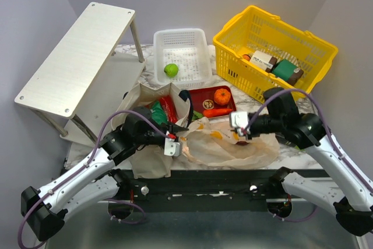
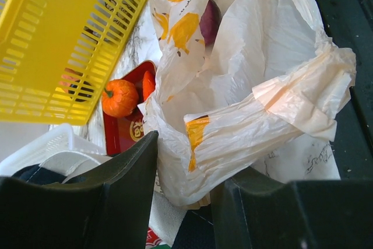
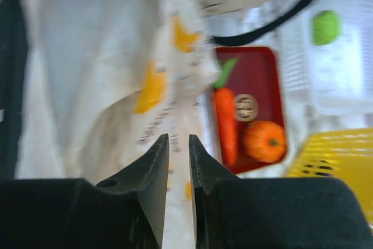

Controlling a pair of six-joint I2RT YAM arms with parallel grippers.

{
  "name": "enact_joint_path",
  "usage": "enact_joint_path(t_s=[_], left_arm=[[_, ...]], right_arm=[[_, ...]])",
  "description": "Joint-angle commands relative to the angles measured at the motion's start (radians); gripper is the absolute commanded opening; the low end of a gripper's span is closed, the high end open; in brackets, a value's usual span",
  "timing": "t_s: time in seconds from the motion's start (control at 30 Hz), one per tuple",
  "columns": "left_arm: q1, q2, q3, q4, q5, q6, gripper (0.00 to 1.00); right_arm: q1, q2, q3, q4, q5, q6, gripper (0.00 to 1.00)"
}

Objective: Untie the knot of the grocery bags and take out the mixed food

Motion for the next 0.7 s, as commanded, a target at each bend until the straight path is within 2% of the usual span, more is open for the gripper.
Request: enact_joint_path(t_s=[0.0, 0.13, 0.27, 0.57, 0.67], left_arm=[[0.007, 0.021, -0.004, 0.001, 0.032, -0.028, 0.51], [0.005, 0.023, -0.004, -0.004, 0.029, -0.028, 0.51], [0.007, 0.020, -0.010, -0.002, 0.023, -0.030, 0.51], [0.005, 0.017, -0.010, -0.007, 0.010, -0.028, 0.52], [0.007, 0.015, -0.014, -0.007, 0.009, -0.028, 0.52]], right_arm=[[0.079, -0.071, -0.158, -0.230, -0.003, -0.178, 0.22], [0.097, -0.136, -0.244, -0.221, 0.051, -0.244, 0.20], [0.099, -0.124, -0.313, -0.169, 0.117, -0.235, 0.18], [0.099, 0.014, -0.483, 0.162, 0.497, -0.134, 0.17], [0.097, 0.017, -0.497, 0.207, 0.533, -0.164, 0.17]])
